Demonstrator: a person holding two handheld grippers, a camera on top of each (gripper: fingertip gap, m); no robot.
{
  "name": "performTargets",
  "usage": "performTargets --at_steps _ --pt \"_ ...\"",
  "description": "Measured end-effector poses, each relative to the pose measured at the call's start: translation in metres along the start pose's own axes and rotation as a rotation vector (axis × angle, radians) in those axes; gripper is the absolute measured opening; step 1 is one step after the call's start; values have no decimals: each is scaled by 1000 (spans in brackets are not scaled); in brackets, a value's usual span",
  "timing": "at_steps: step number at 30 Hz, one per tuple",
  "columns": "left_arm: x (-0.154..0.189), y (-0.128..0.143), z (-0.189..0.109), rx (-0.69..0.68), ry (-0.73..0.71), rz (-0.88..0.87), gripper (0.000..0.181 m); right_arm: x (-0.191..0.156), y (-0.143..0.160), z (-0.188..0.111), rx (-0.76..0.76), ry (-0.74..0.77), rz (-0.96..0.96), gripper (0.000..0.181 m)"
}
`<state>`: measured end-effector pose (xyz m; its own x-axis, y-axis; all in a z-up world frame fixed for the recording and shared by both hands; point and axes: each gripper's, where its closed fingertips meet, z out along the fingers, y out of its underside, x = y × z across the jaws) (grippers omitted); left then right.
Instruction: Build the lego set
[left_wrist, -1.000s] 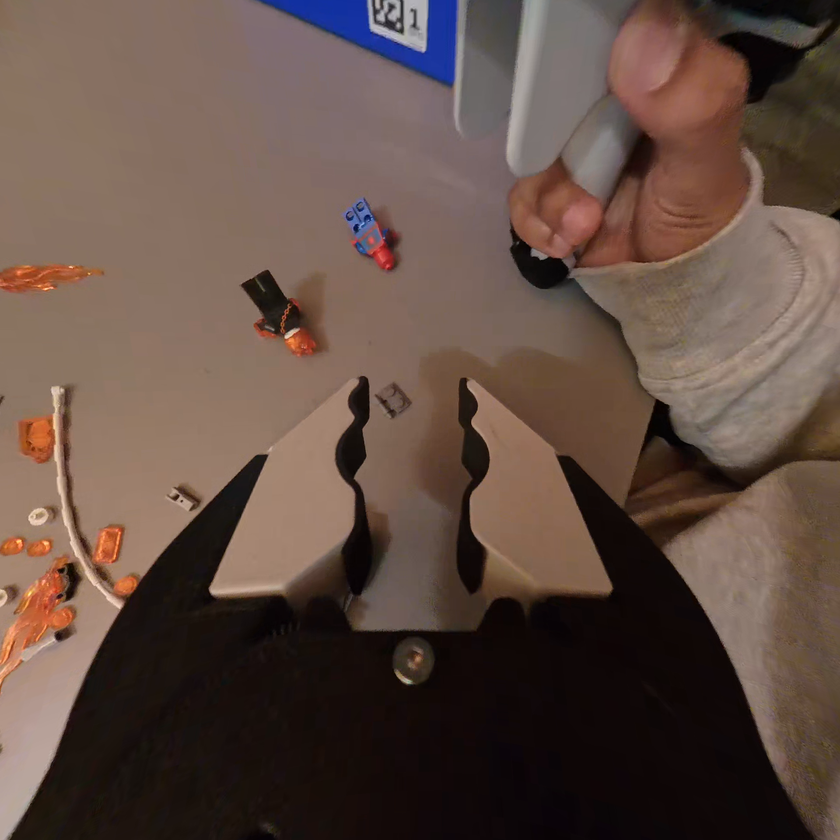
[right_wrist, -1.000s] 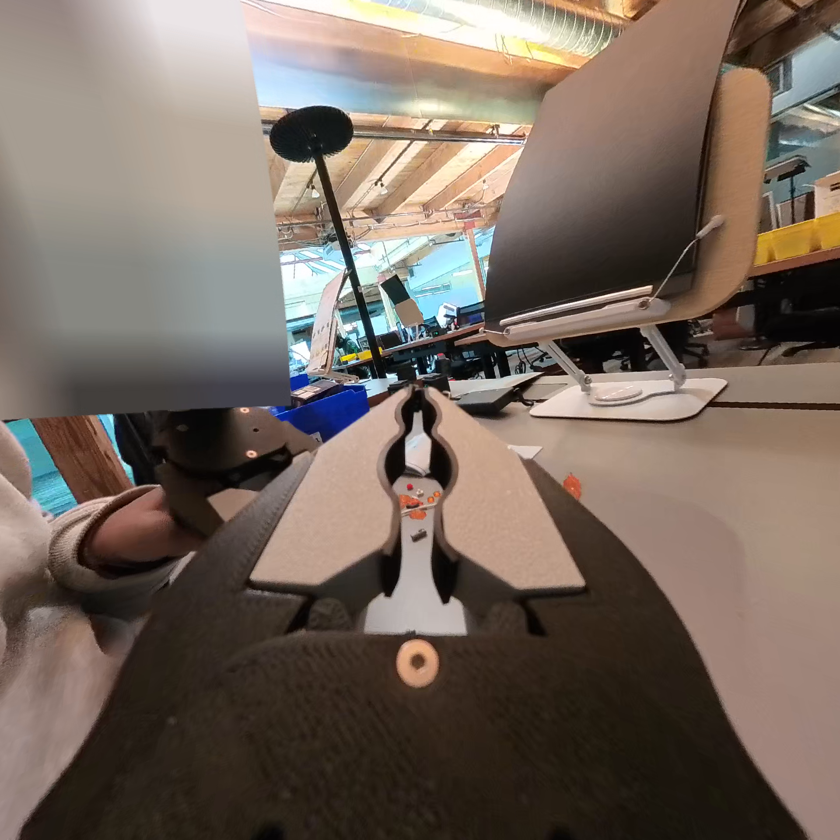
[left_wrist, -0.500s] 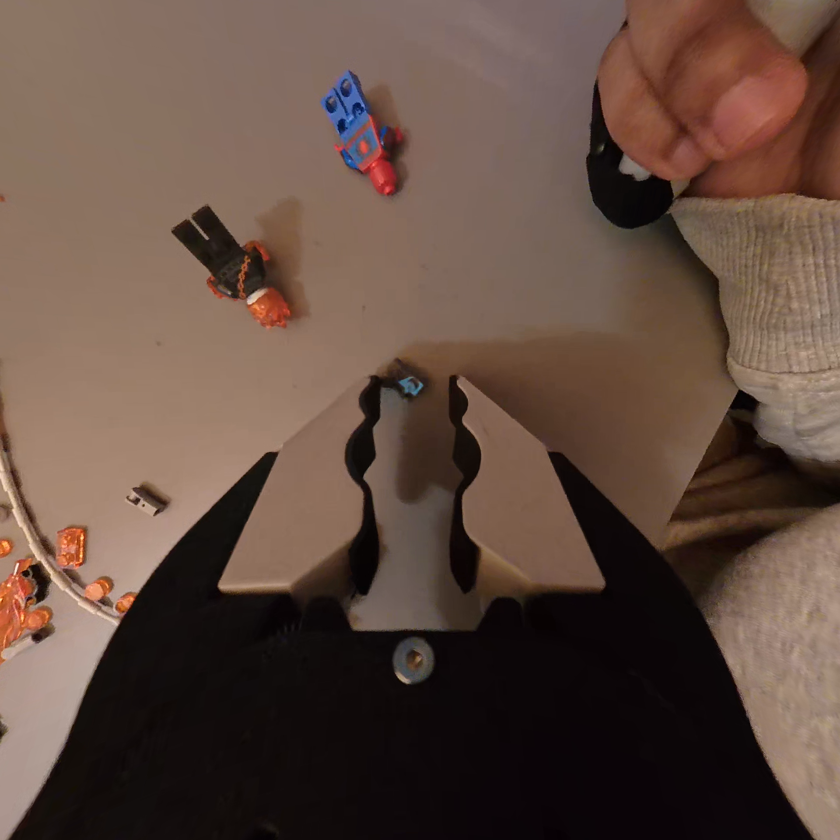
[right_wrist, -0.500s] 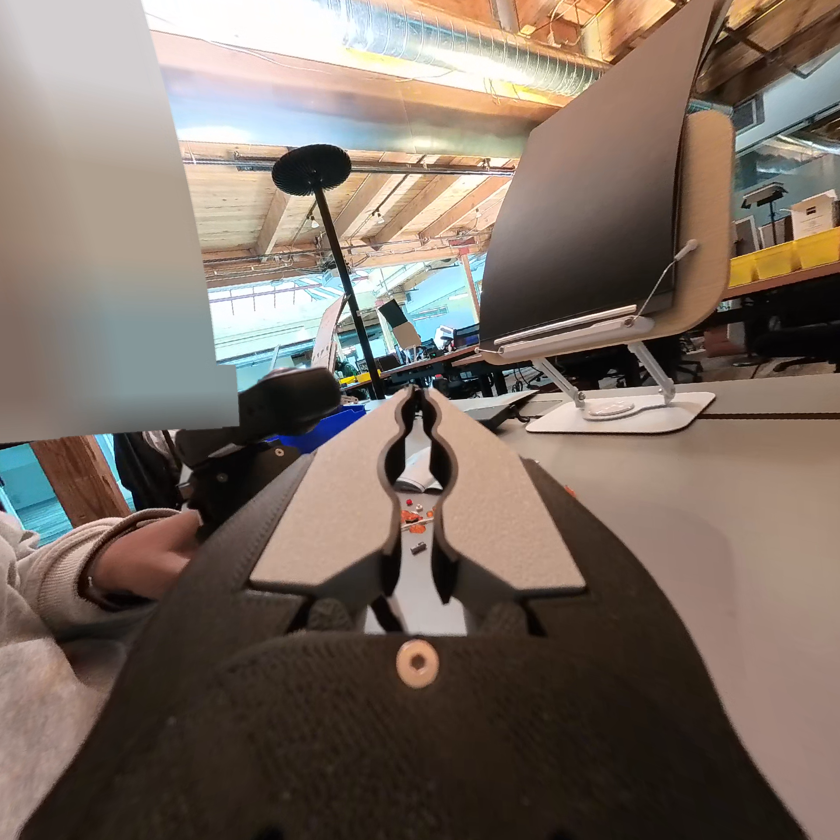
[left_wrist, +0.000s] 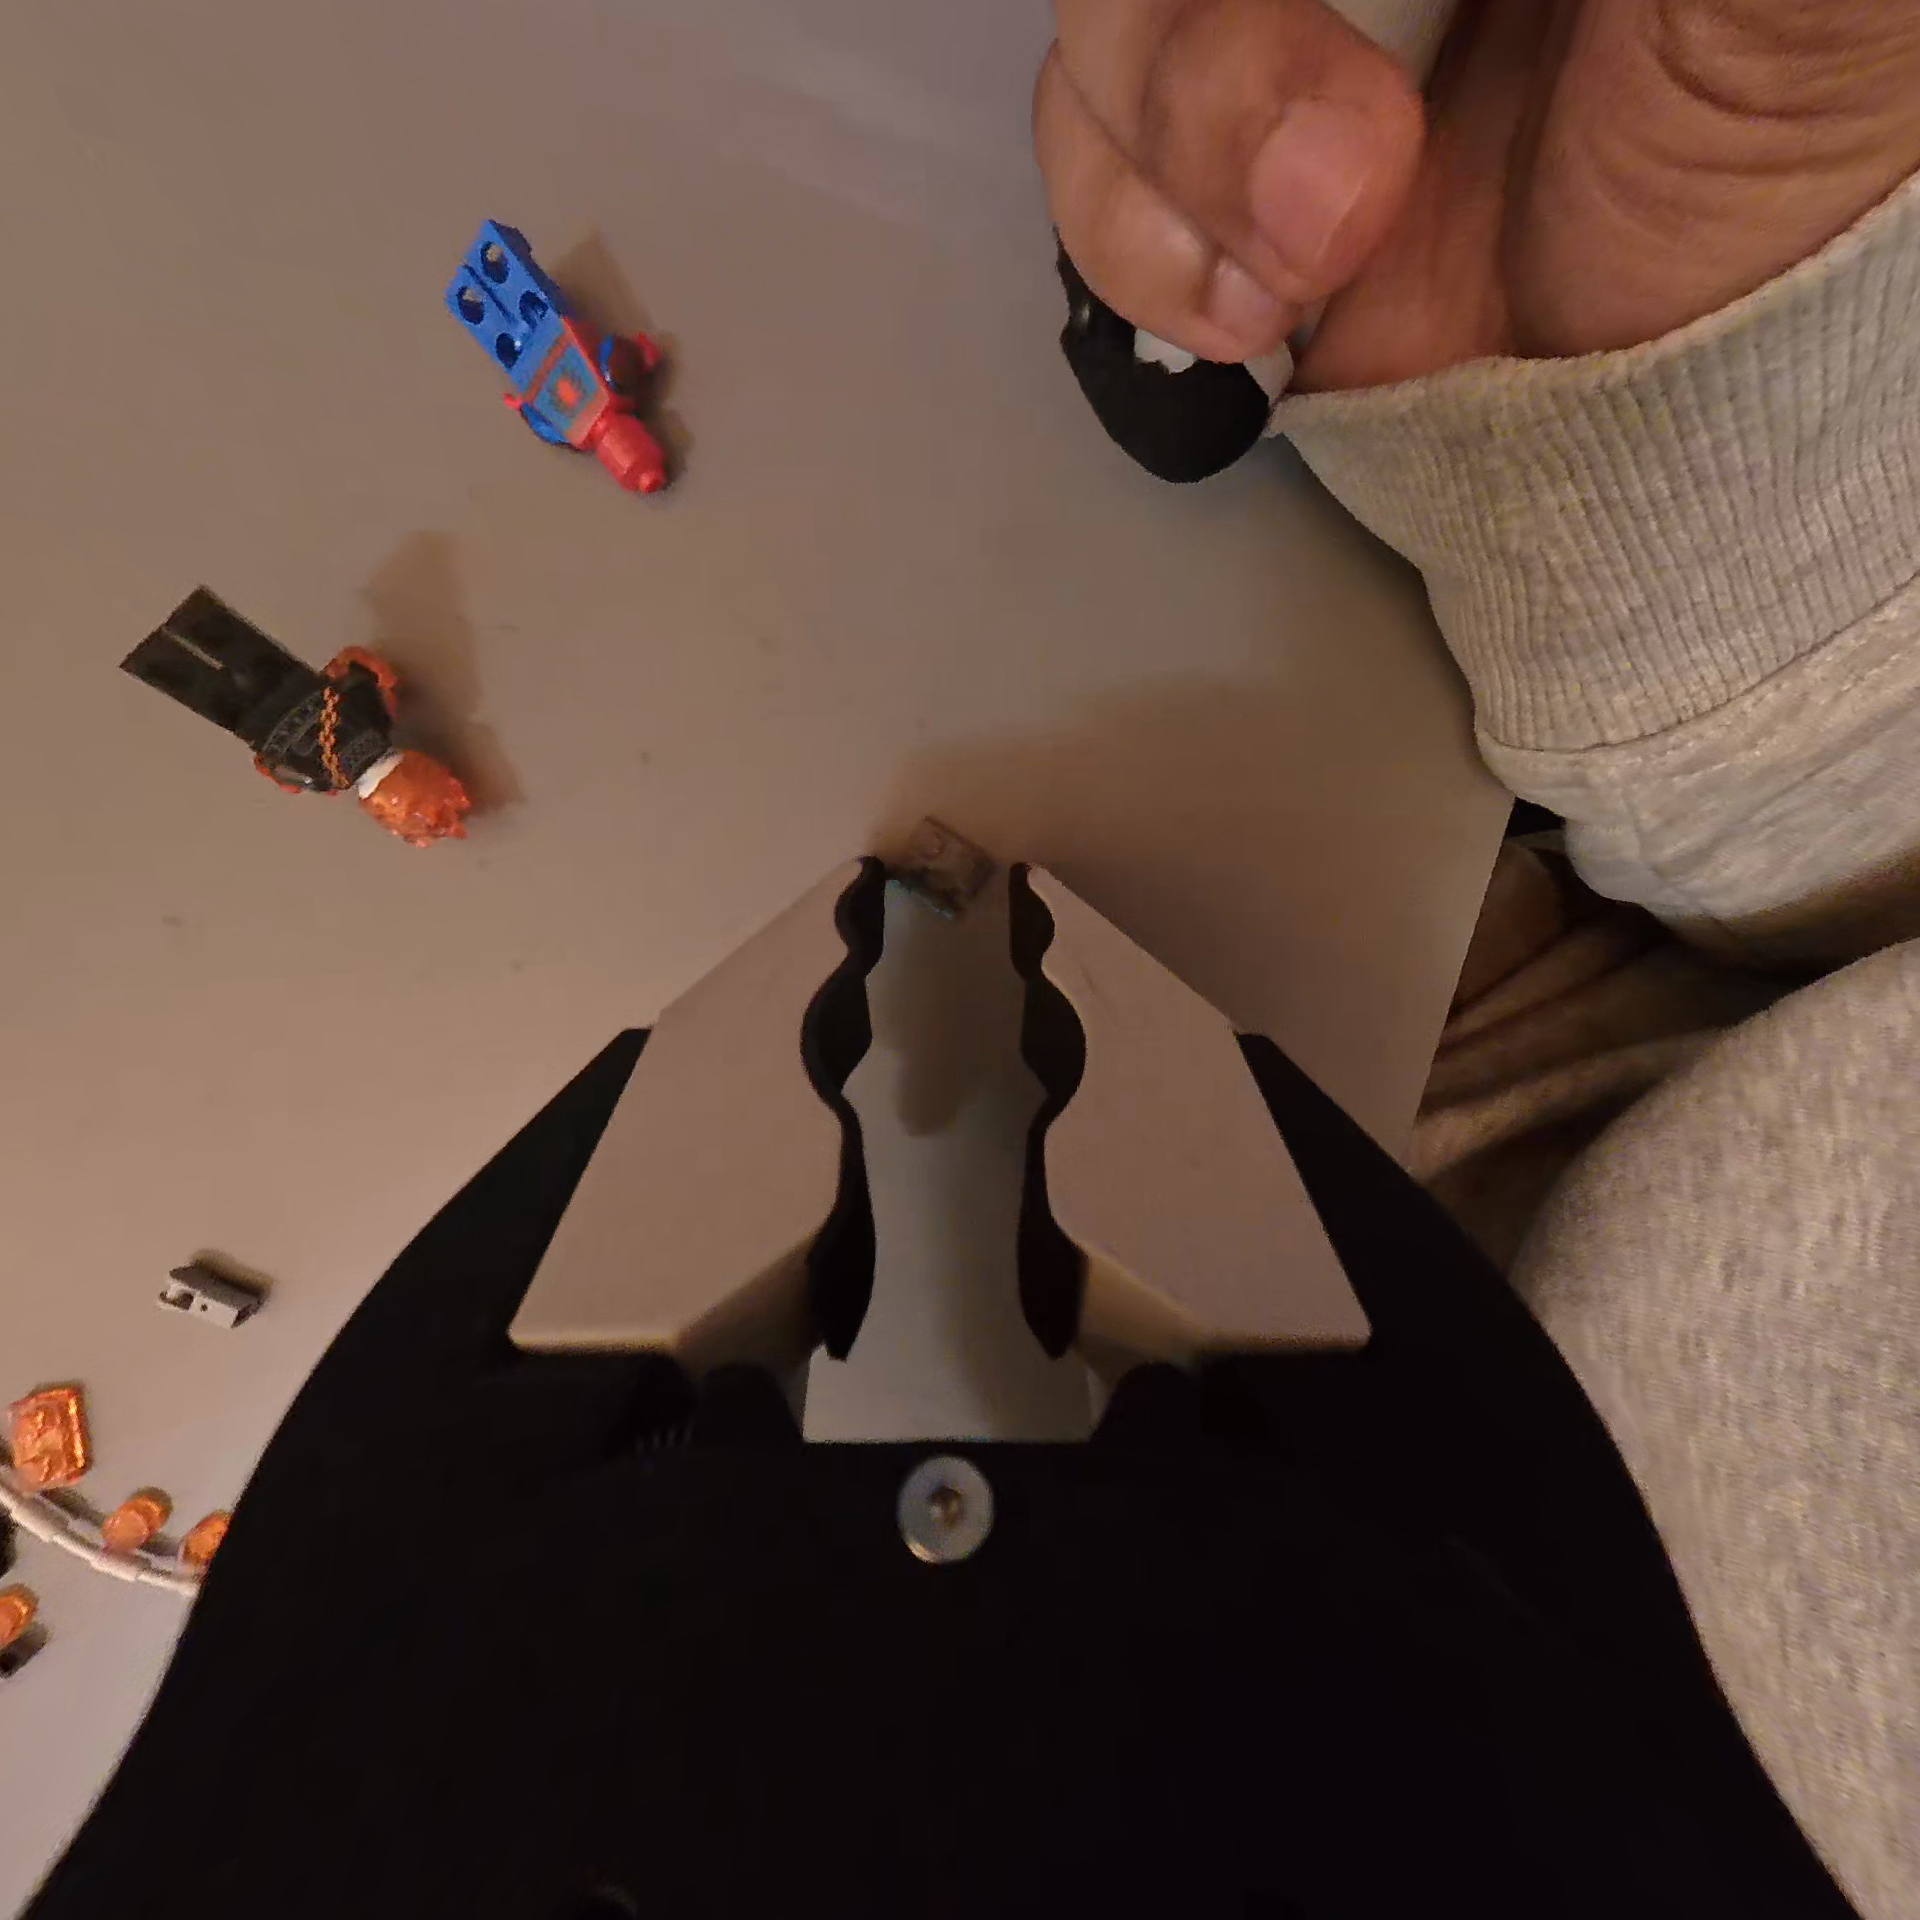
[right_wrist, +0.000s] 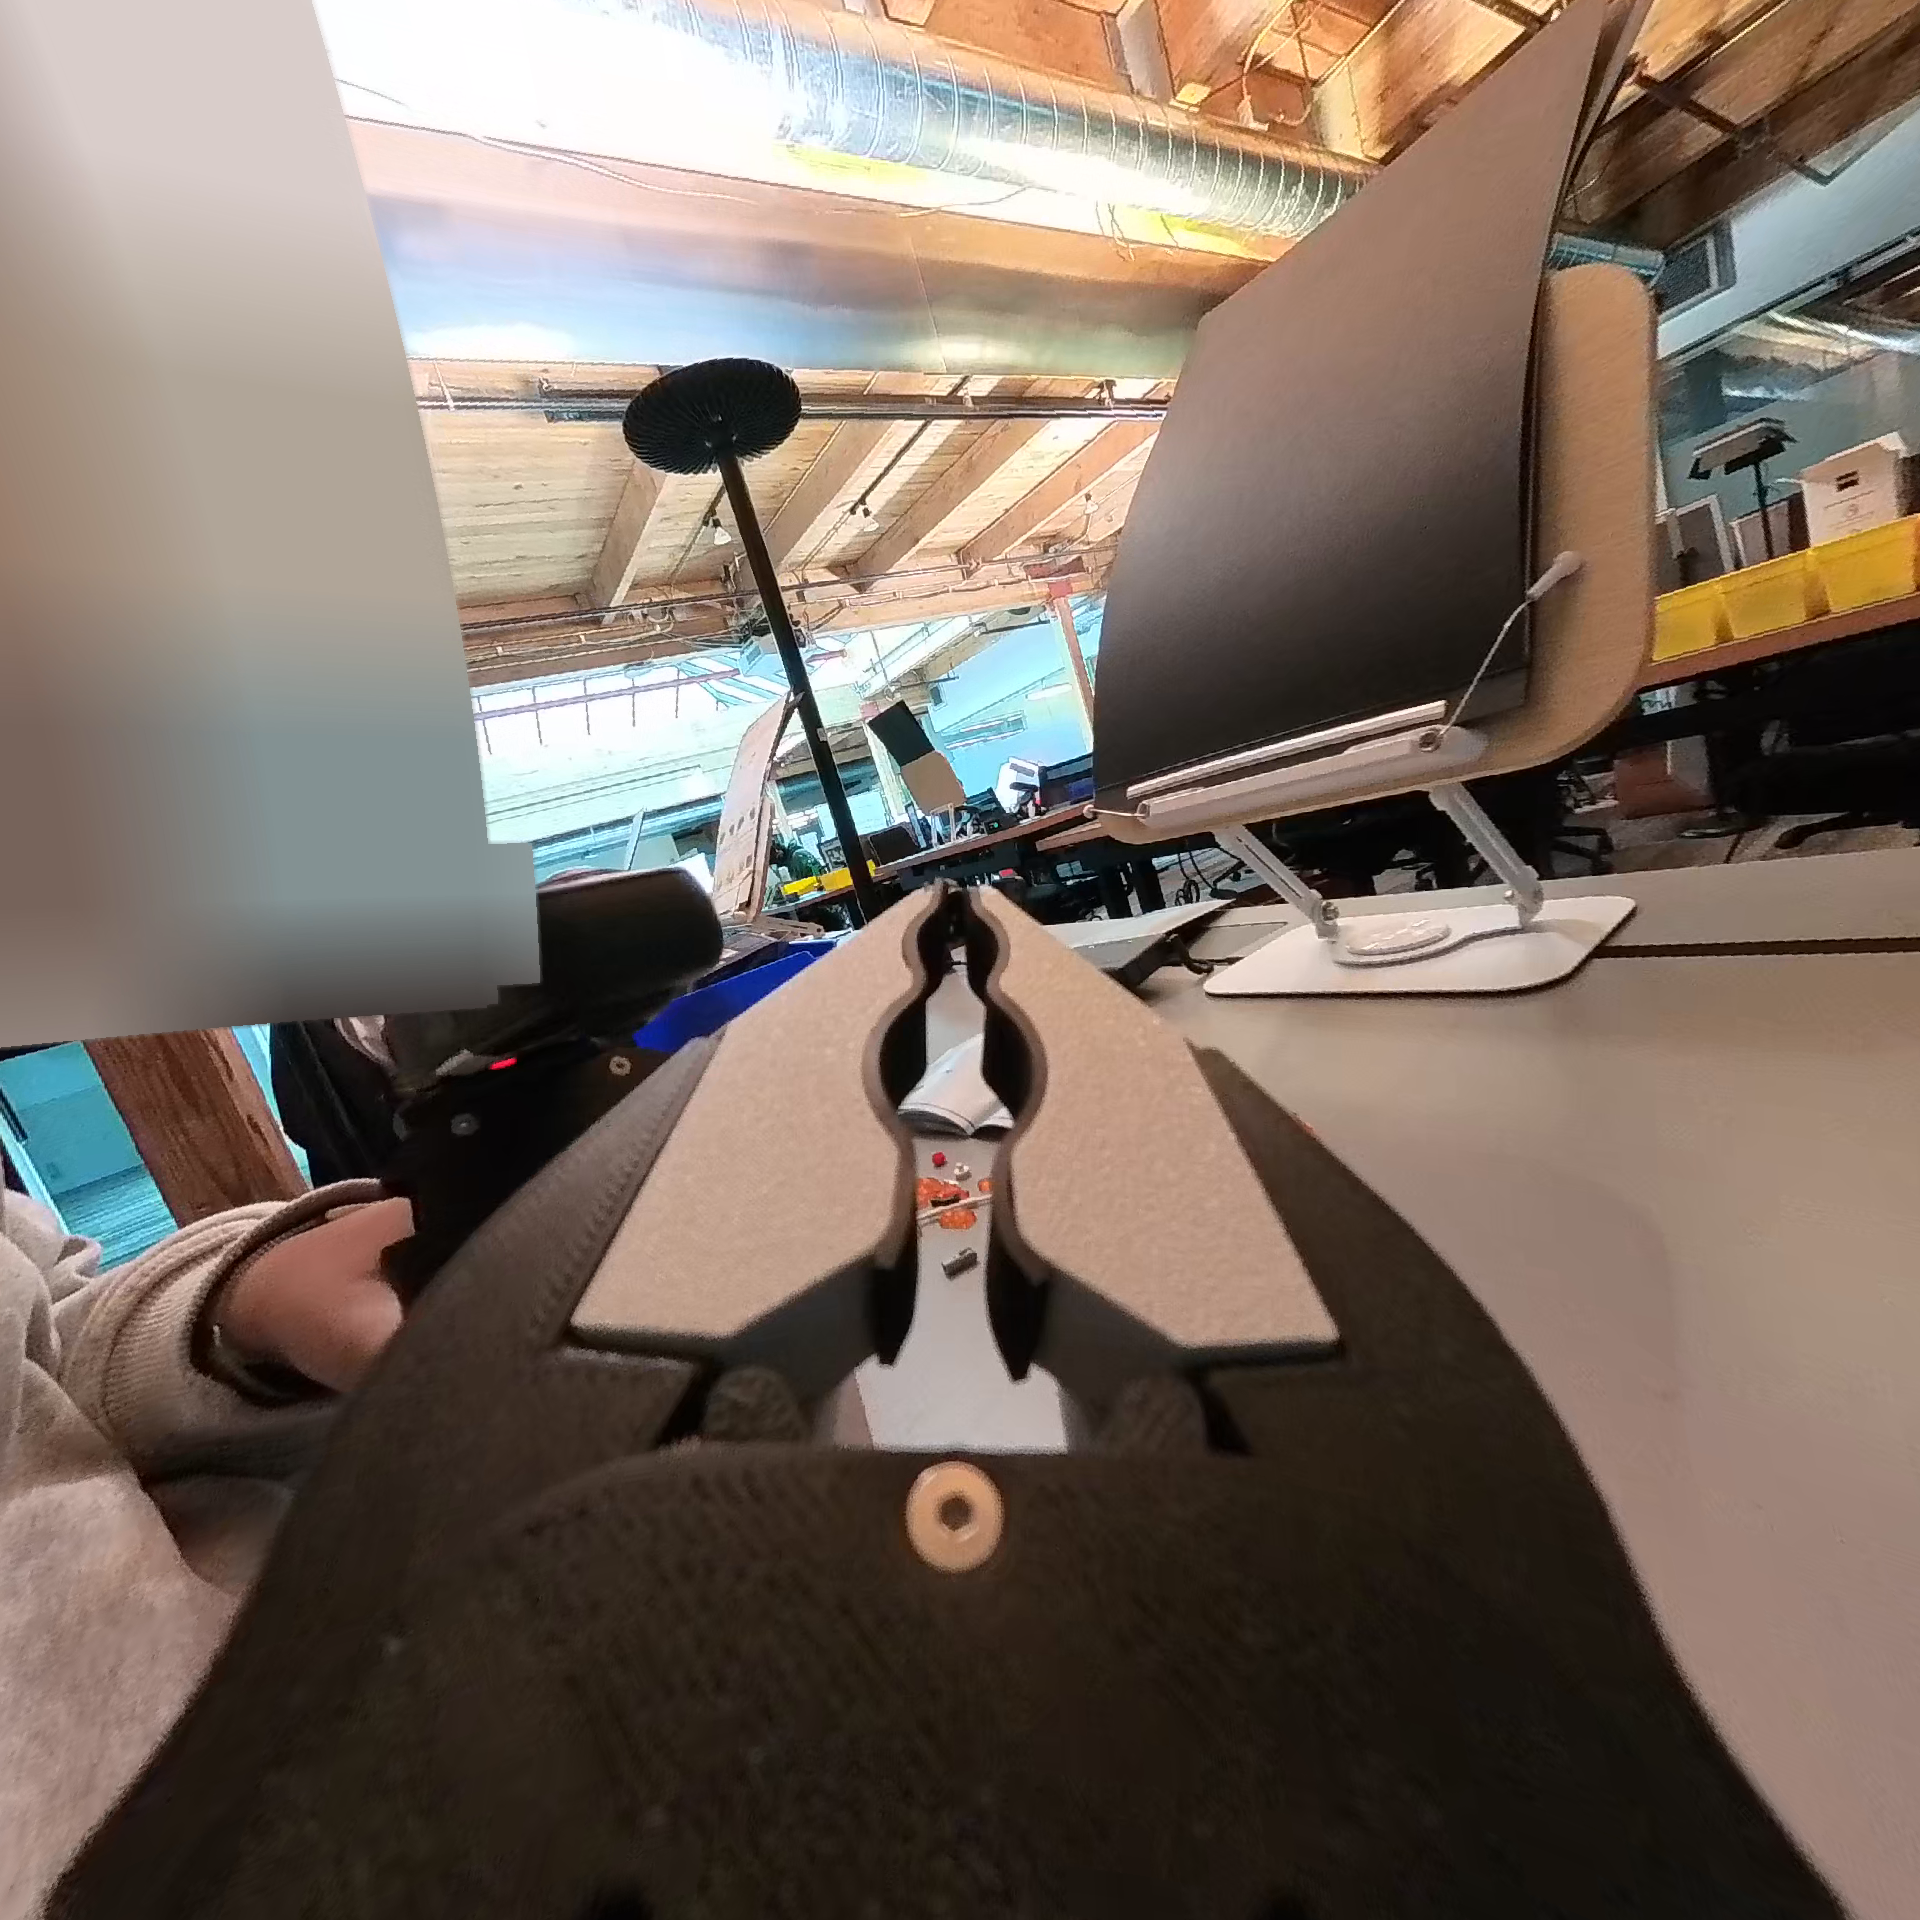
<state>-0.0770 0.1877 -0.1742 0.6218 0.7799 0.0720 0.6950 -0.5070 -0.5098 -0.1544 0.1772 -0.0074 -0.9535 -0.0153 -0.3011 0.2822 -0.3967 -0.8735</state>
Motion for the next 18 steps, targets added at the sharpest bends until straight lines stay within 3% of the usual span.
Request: performTargets --at_steps 7,14,18 --pt "2 -8 2 25 21 -24 30 3 -2 -2 11 6 9 0" --pt "-16 7 -6 -43 -122 7 30 4 -4 -3 20 7 18 0" --pt "-47 16 -18 -45 -237 -73 27 4 -4 -3 21 6 21 0"
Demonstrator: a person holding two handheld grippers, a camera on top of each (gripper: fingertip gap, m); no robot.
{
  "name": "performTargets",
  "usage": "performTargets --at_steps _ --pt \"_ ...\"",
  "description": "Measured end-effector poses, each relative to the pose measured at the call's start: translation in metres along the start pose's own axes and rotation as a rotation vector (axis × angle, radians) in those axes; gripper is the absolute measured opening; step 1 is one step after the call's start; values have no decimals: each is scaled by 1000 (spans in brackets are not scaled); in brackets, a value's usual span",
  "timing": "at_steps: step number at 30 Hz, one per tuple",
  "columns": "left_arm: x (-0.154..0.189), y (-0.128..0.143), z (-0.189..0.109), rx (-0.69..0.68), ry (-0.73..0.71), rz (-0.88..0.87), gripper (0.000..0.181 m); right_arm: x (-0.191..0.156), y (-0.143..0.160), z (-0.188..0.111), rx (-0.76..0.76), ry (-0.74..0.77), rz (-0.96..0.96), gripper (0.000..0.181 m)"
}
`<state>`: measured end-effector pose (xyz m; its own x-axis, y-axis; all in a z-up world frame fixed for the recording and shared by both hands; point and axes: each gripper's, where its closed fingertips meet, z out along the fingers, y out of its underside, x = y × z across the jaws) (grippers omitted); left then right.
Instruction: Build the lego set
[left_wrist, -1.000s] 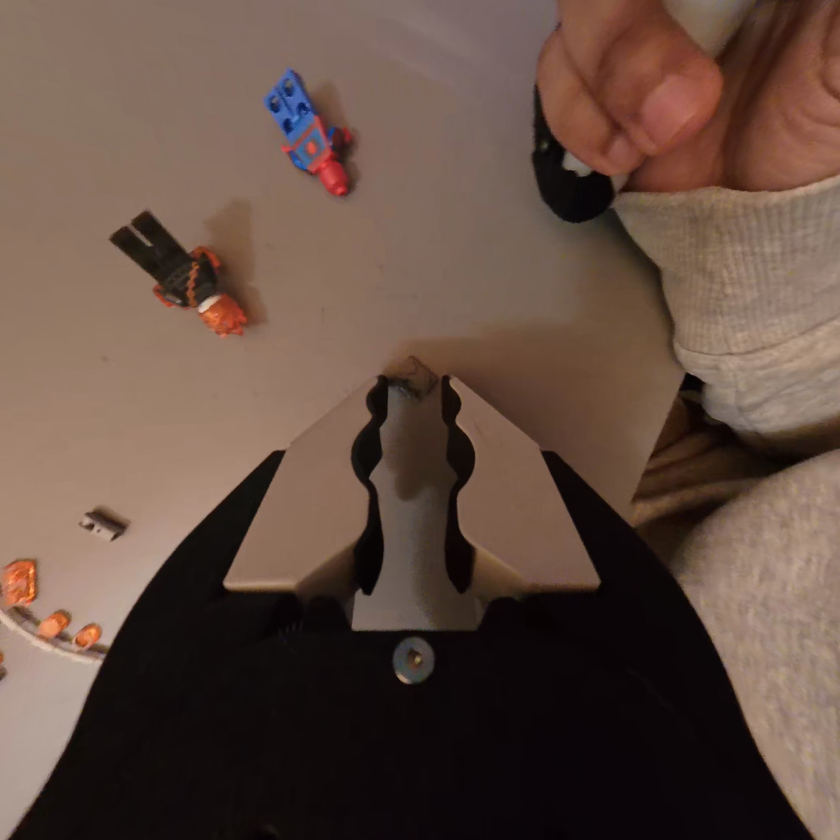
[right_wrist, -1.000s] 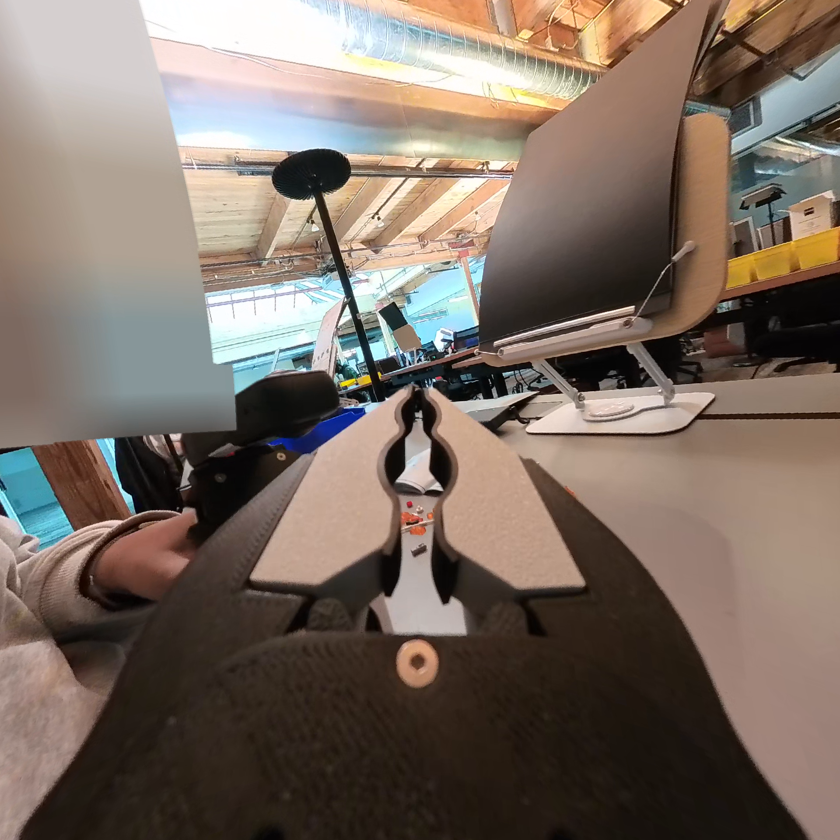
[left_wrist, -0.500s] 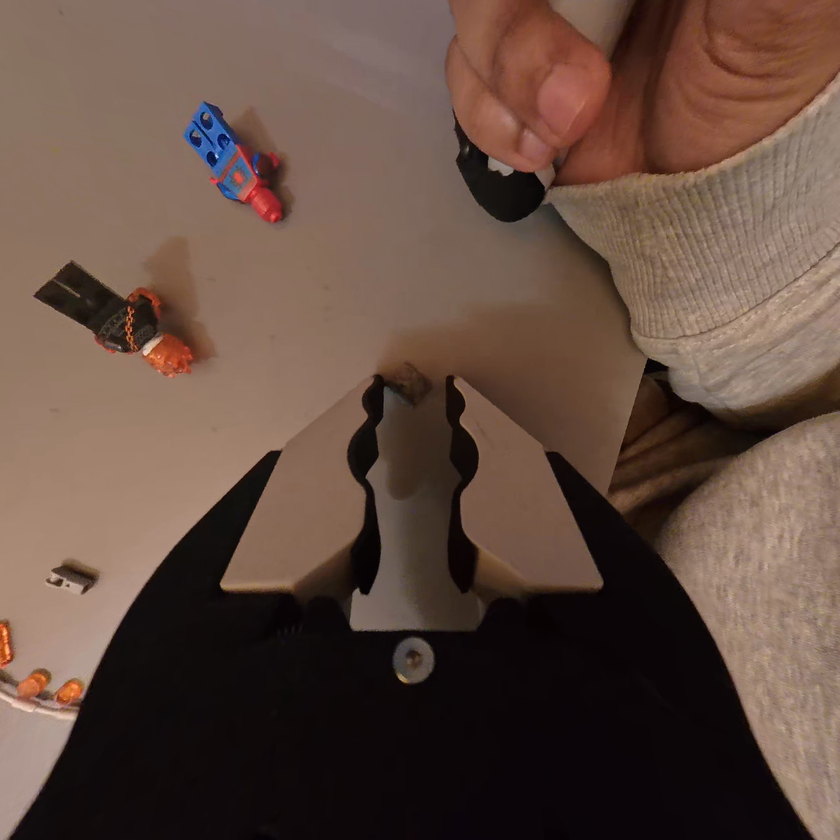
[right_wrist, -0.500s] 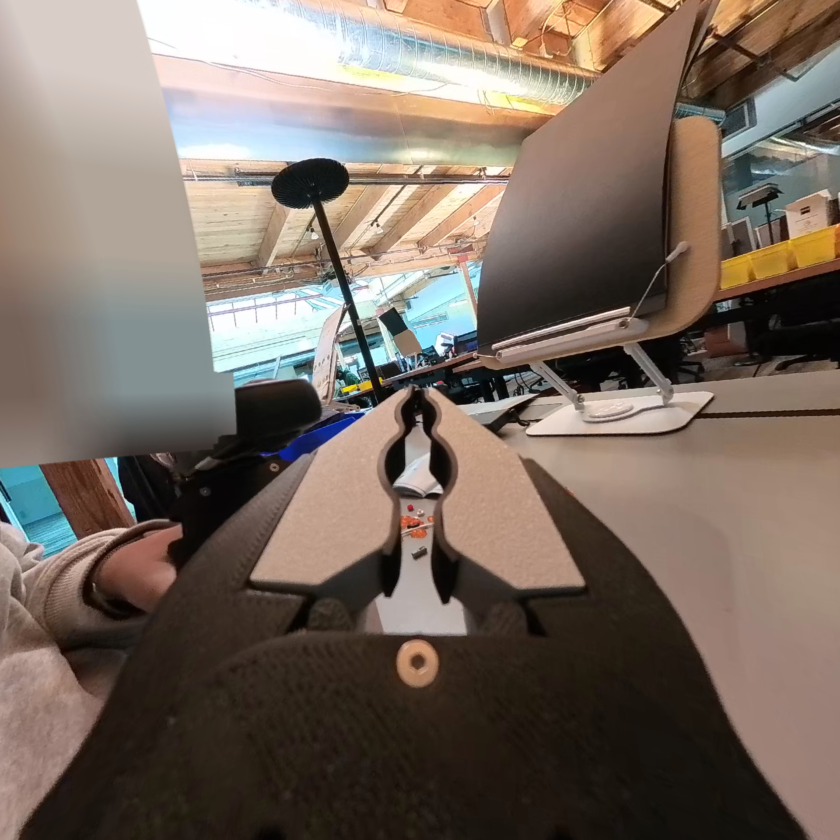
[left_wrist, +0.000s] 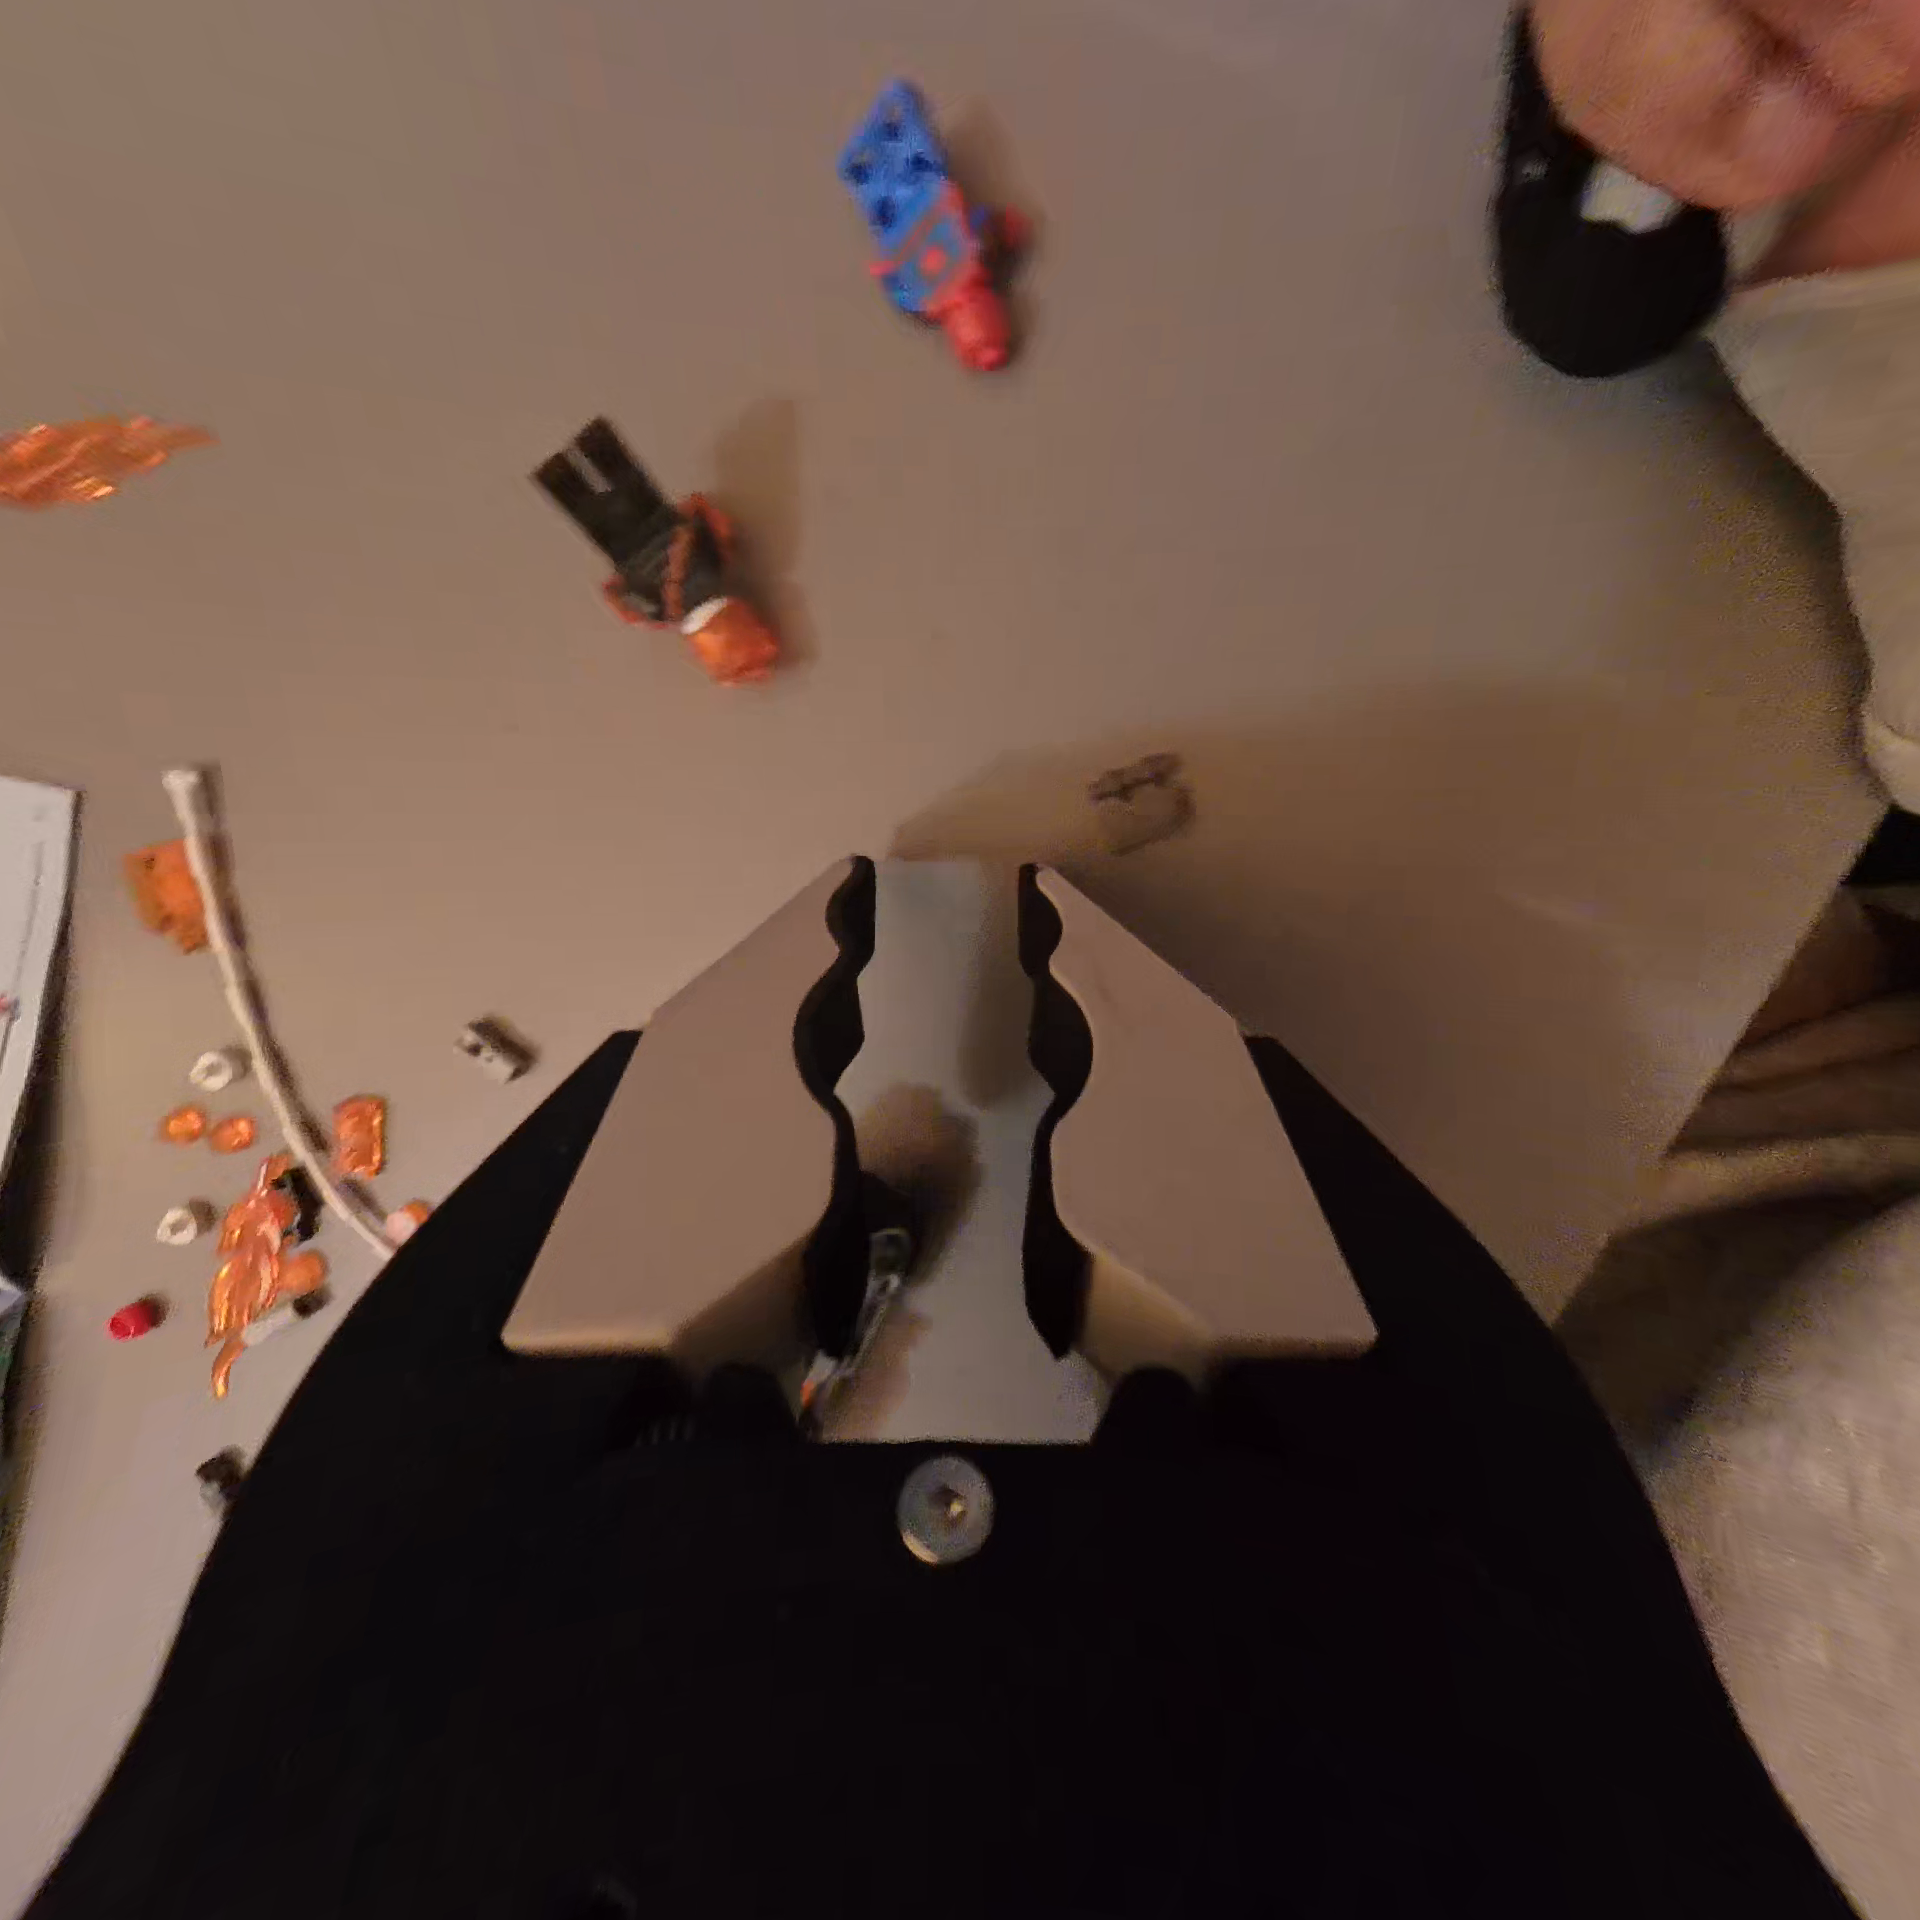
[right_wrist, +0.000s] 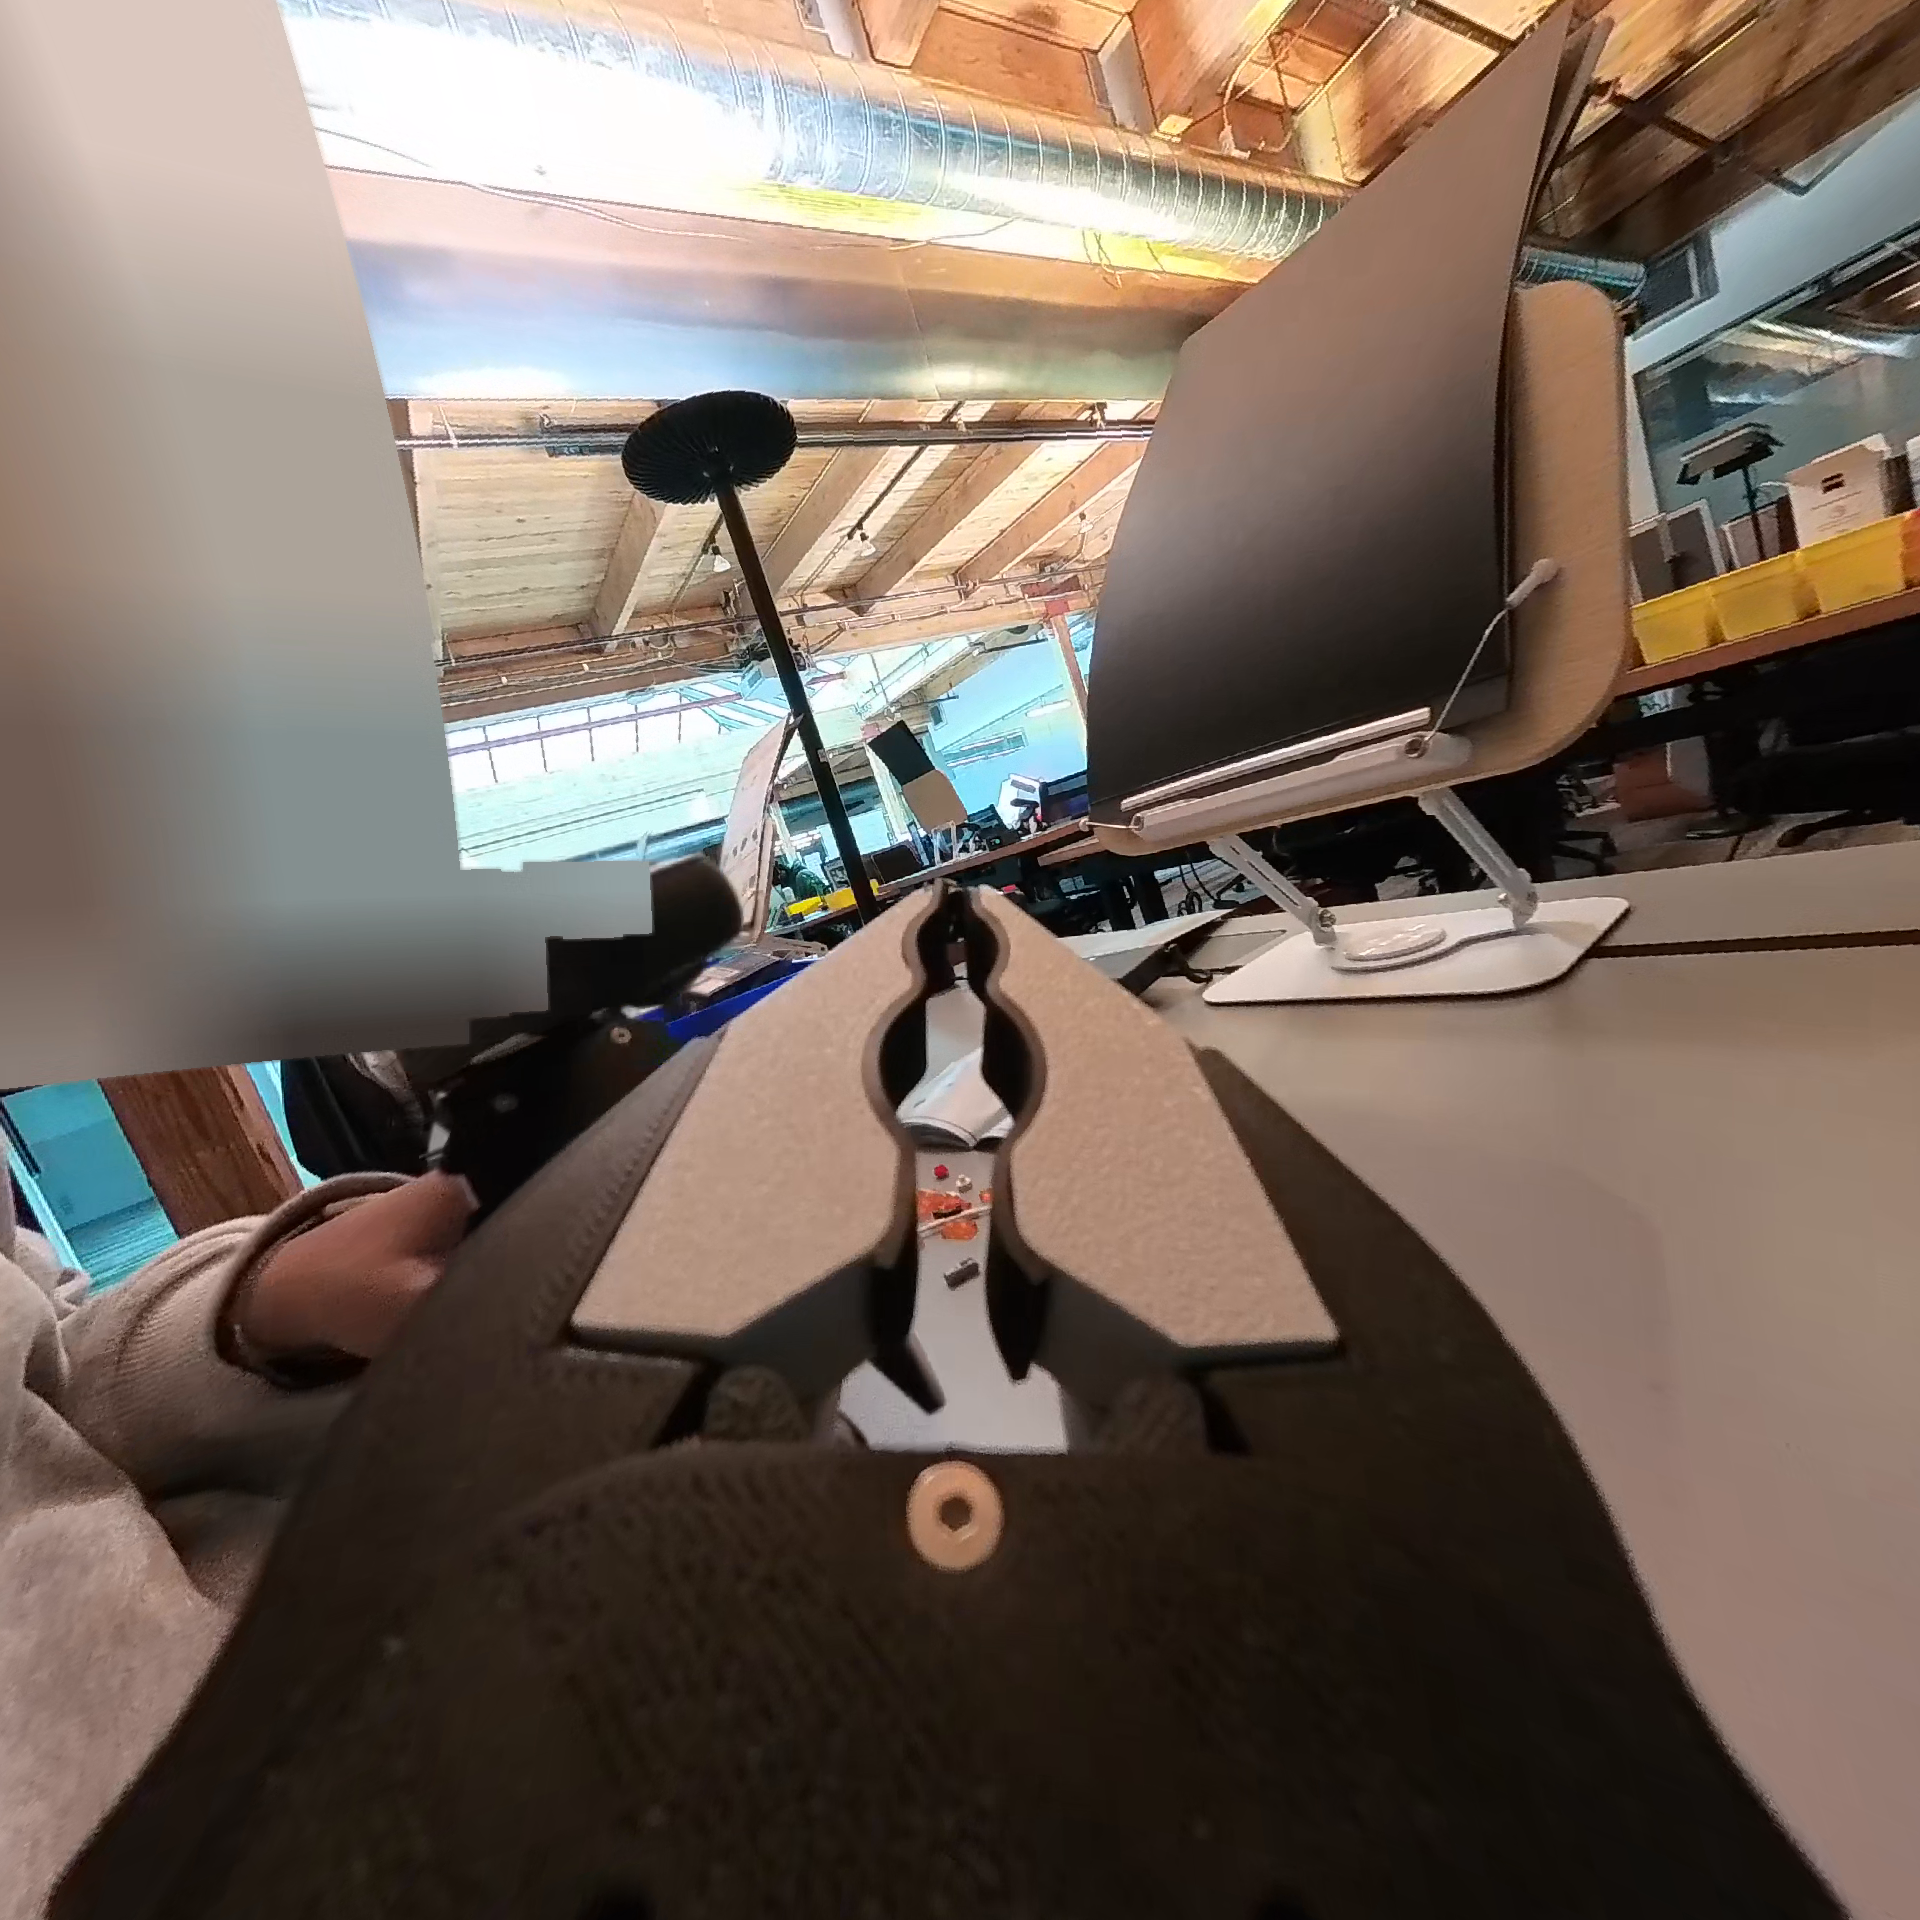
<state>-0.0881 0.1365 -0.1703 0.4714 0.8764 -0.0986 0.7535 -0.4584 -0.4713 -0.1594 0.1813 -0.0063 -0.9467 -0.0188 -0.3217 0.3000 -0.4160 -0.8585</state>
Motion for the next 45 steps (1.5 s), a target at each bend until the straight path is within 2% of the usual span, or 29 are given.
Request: performTargets --at_steps 2,5,8,14,18,24,30,33,35,42,45 --pt "-2 -1 -2 15 32 -46 27 0 0 0 -1 0 1 0" --pt "17 -6 -5 41 136 -60 34 1 0 0 1 2 1 0" --pt "31 -5 -1 26 167 -65 38 1 0 -1 3 2 3 0" --pt "36 -8 5 16 111 -90 40 1 -1 -1 7 1 7 0" --pt "30 -7 6 -5 60 -75 28 1 -1 -2 10 1 9 0" --pt "26 -6 6 -7 58 -81 21 1 -2 -3 13 1 14 0" --pt "30 -11 9 -2 66 -73 33 1 -1 -3 12 2 13 0" --pt "28 -12 9 -7 56 -79 29 1 -1 -3 14 1 15 0" --pt "26 -11 9 -6 52 -84 18 1 -1 -3 14 1 15 0" --pt "23 -9 8 3 56 -59 17 0 -1 -3 14 0 17 0" --pt "16 -12 -3 63 66 -33 17 -1 0 -3 5 -9 18 0"
